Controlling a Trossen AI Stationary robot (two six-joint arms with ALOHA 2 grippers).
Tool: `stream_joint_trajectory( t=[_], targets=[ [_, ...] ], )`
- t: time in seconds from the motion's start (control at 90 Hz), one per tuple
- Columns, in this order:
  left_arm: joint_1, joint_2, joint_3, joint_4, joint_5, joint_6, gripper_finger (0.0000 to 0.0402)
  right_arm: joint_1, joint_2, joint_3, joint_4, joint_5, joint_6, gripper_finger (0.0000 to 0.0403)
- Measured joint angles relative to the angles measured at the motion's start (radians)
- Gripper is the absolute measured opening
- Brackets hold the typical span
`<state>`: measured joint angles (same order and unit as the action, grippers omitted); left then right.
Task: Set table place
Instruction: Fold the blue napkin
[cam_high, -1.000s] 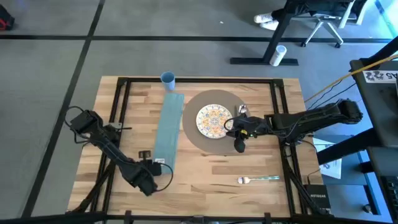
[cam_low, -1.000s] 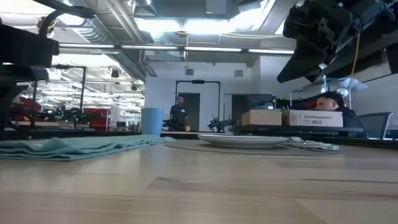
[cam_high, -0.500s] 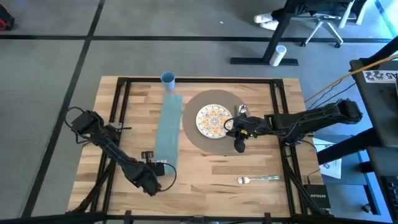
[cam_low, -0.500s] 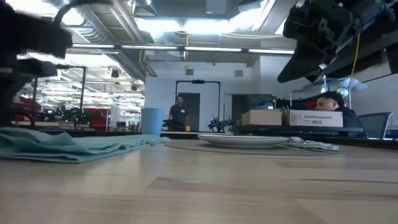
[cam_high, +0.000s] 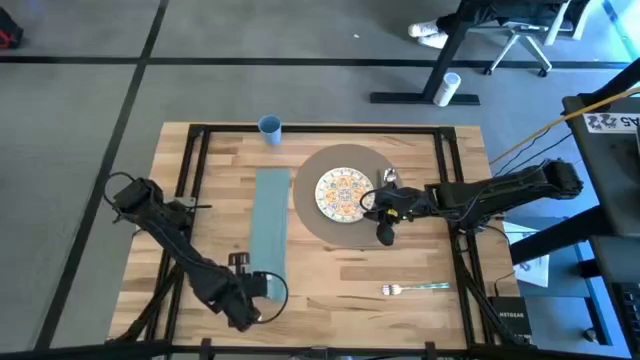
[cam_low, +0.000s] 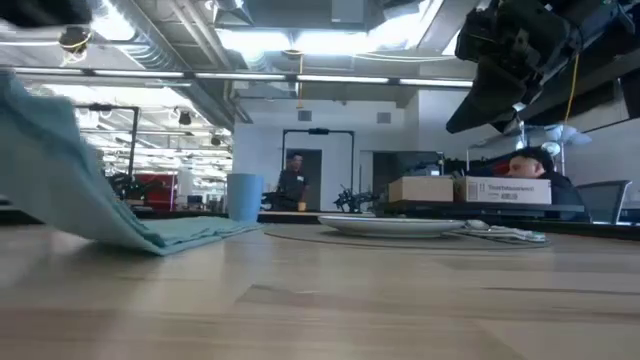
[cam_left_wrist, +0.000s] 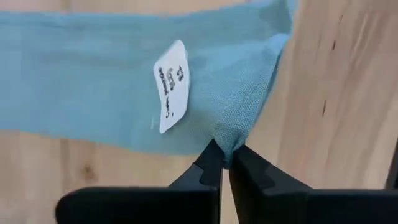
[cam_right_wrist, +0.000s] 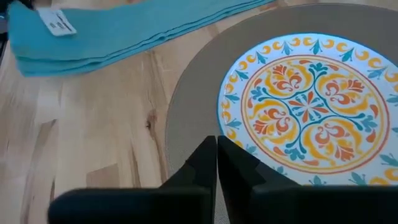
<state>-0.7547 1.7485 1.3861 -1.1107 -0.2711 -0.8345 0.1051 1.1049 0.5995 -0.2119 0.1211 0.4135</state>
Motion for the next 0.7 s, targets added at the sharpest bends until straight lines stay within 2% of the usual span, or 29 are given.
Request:
stream_joint_trajectory(
  t=[0.267, 0.511, 0.7],
  targets=[
    [0.047, -0.002, 0.141, -0.140, -0.055, -0.011, 0.0000, 0.000, 0.000, 0.000, 0.000, -0.001, 0.000, 0.0000],
    [0.144, -0.007, 0.146, -0.230, -0.094, 0.012, 0.0000, 0.000, 0.000, 0.000, 0.000, -0.009, -0.001, 0.0000],
    [0.238, -0.011, 0.146, -0.301, -0.179, 0.024, 0.0000, 0.000, 0.000, 0.000, 0.000, -0.009, -0.001, 0.0000]
  ],
)
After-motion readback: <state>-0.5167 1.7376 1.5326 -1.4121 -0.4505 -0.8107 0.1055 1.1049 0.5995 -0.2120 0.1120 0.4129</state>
